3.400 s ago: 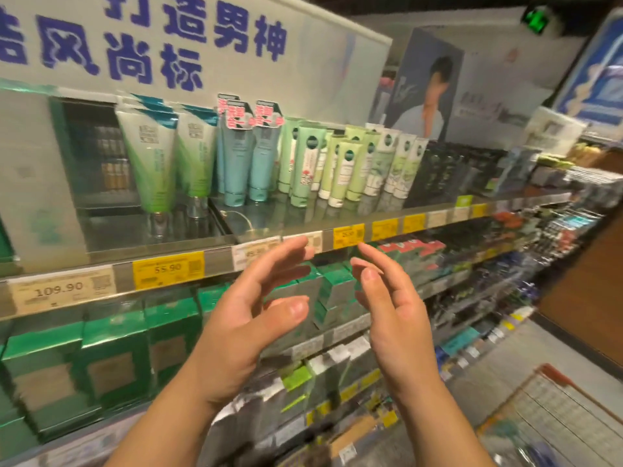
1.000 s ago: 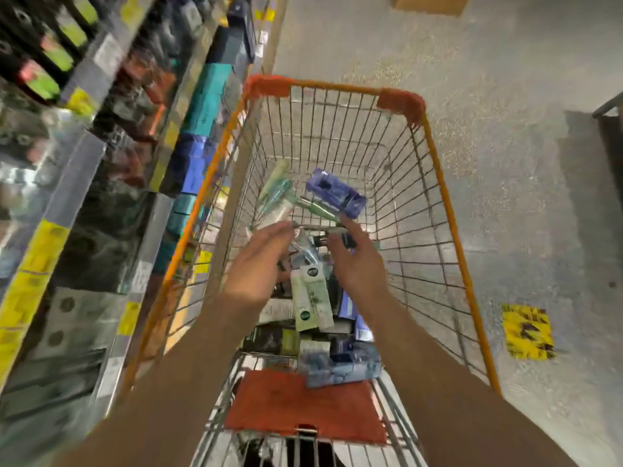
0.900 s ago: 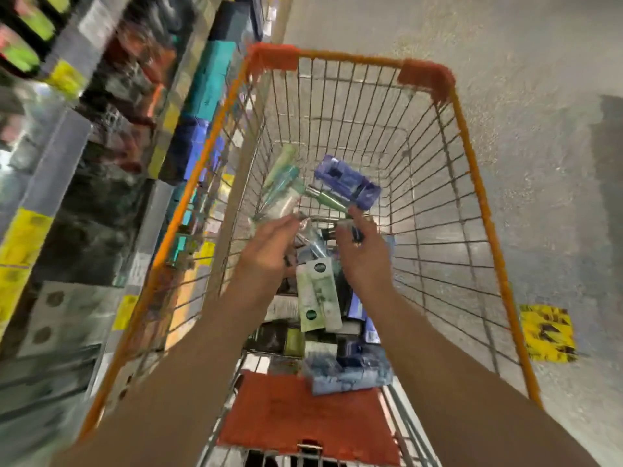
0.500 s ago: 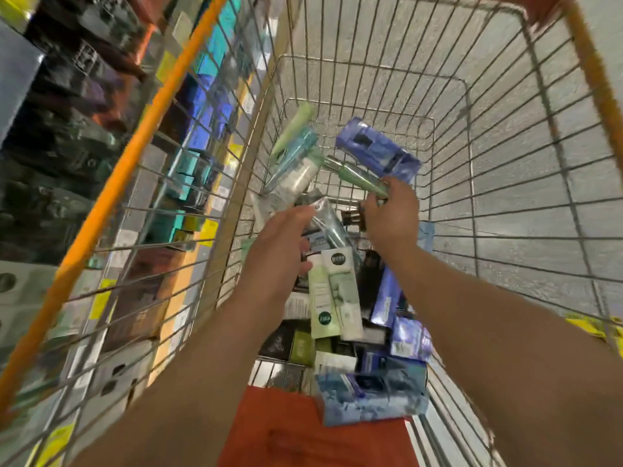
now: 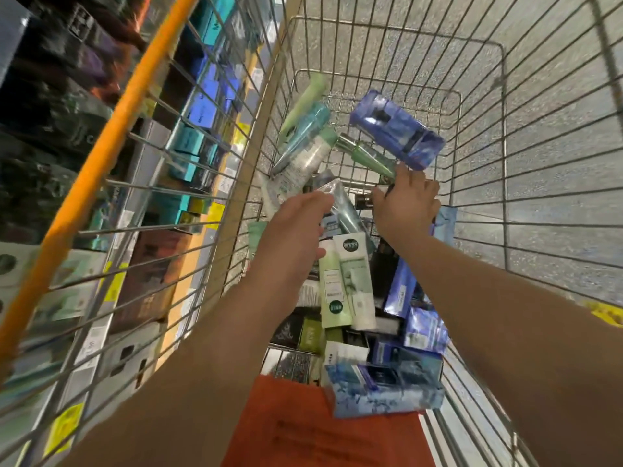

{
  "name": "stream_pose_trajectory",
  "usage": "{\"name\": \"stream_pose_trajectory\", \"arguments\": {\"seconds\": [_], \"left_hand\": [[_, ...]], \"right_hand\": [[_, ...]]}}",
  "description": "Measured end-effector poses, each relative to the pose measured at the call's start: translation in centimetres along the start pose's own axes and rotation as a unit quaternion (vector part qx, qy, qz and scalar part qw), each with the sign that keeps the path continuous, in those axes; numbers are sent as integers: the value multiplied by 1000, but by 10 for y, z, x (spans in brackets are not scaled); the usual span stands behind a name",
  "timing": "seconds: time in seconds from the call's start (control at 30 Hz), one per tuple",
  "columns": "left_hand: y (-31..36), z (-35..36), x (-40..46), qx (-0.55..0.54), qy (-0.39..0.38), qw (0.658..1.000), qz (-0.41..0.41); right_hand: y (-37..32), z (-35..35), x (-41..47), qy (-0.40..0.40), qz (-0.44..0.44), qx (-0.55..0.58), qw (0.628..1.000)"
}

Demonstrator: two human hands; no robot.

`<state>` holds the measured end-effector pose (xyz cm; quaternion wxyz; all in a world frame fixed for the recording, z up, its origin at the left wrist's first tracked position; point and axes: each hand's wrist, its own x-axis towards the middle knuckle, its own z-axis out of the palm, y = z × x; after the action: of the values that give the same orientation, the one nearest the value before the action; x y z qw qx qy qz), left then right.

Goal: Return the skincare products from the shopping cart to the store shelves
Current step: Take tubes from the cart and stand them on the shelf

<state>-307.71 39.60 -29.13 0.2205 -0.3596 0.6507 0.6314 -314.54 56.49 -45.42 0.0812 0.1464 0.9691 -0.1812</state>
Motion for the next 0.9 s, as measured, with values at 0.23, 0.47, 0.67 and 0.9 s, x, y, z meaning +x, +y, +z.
{"name": "stream_pose_trajectory", "arguments": {"seconds": [0.23, 0.47, 0.67, 0.9], "left_hand": [[-12, 1, 1, 18, 3, 1000, -22], [-18, -1, -3, 42, 7, 999, -33], [-15, -4, -11, 56, 21, 998, -34], [10, -5, -41, 81, 31, 996, 1]], "right_hand": [[-3, -2, 6, -22, 16, -33, 999], [-13, -7, -2, -6, 43, 19, 999], [-22, -11, -33, 3, 41, 70, 997], [-57, -34, -86, 32, 104, 371, 922]]}}
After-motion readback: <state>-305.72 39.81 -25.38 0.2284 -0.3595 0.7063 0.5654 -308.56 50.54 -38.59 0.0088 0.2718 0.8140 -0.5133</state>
